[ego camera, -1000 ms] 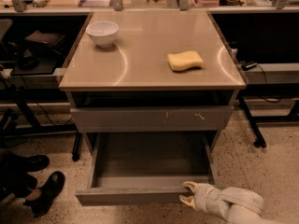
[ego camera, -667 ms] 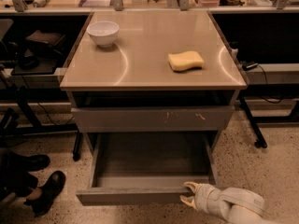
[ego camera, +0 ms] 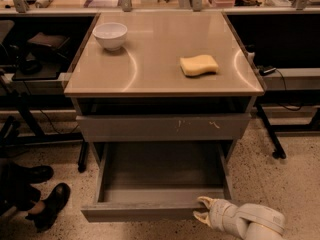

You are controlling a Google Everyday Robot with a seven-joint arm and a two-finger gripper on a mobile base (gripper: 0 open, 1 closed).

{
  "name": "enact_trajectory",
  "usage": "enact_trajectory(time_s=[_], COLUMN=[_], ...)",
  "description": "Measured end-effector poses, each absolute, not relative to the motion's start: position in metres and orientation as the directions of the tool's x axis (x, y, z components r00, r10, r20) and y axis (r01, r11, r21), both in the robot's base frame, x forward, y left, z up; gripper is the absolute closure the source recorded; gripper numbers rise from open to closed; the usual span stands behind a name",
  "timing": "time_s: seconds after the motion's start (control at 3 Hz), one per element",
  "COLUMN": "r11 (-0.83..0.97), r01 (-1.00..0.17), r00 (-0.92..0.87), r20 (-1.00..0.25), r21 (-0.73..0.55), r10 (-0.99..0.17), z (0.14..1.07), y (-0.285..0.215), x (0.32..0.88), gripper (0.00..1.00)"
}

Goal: Open middle drawer

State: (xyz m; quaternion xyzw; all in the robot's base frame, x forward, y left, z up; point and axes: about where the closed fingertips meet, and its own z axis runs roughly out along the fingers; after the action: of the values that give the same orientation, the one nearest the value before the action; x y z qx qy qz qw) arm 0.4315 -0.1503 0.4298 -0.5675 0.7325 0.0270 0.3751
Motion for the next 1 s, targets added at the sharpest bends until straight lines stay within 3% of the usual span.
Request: enact_trajectory(time_s=[0.67, 1.0], r11=[0.343, 0.339], r01=[-0.858, -0.860], r00=[-0.057, -0.052], r20=[-0.592, -0.594], r21=[-0.383, -0.382], r10=[-0.804, -0.803], z=[0.425, 0.426], y=[-0.145, -0.144], x=[0.415, 0.412], gripper=[1.00, 0.81])
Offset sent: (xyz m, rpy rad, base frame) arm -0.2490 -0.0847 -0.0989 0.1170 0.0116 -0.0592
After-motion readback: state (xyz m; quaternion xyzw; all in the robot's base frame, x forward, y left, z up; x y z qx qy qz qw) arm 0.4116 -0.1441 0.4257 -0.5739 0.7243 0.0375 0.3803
